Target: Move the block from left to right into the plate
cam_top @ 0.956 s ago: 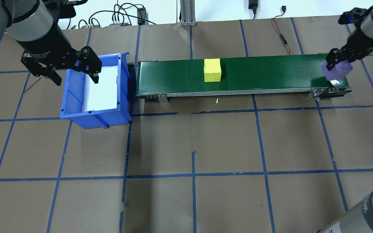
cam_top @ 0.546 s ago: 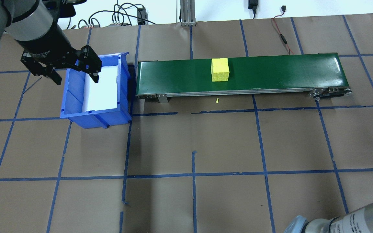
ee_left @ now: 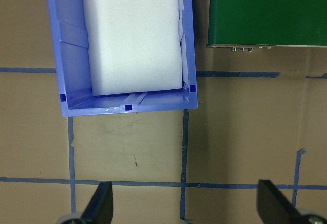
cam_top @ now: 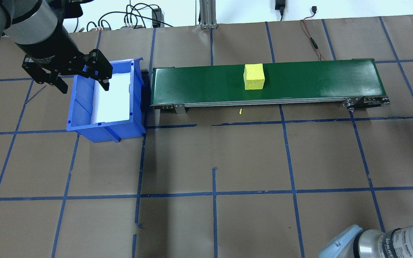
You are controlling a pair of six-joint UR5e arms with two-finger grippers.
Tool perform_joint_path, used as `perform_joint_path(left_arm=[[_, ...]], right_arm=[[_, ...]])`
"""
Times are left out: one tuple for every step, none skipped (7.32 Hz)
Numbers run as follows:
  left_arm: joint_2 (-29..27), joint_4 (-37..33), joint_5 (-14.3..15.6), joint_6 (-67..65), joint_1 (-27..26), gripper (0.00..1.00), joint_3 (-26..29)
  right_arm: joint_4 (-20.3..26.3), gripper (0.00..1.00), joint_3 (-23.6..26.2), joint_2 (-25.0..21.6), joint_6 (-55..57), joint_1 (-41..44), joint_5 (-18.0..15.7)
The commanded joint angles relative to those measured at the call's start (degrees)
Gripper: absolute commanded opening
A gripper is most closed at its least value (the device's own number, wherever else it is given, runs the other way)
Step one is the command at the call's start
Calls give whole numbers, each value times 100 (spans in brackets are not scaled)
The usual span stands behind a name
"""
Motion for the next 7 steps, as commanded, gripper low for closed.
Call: perform_joint_path(left_arm=[[5, 9, -4, -9, 0, 100, 0], [5, 0, 22, -9, 0, 100, 35], [5, 0, 31, -9, 0, 100, 70], [5, 9, 23, -9, 0, 100, 62], [5, 0, 23, -9, 0, 100, 71], [5, 0, 31, -9, 0, 100, 79], [5, 0, 32, -9, 0, 100, 79]], right_arm=[[-142, 100, 206, 135, 75, -153, 36], [-142, 100, 215, 118, 93, -153, 62], [-150, 100, 119, 57, 433, -109, 54], [-64, 100, 66, -205, 575, 22, 71], [-19, 100, 57, -469, 829, 580, 228], [138, 100, 66, -619, 1432, 1386, 273], [253, 100, 66, -612, 2291, 2116, 334]])
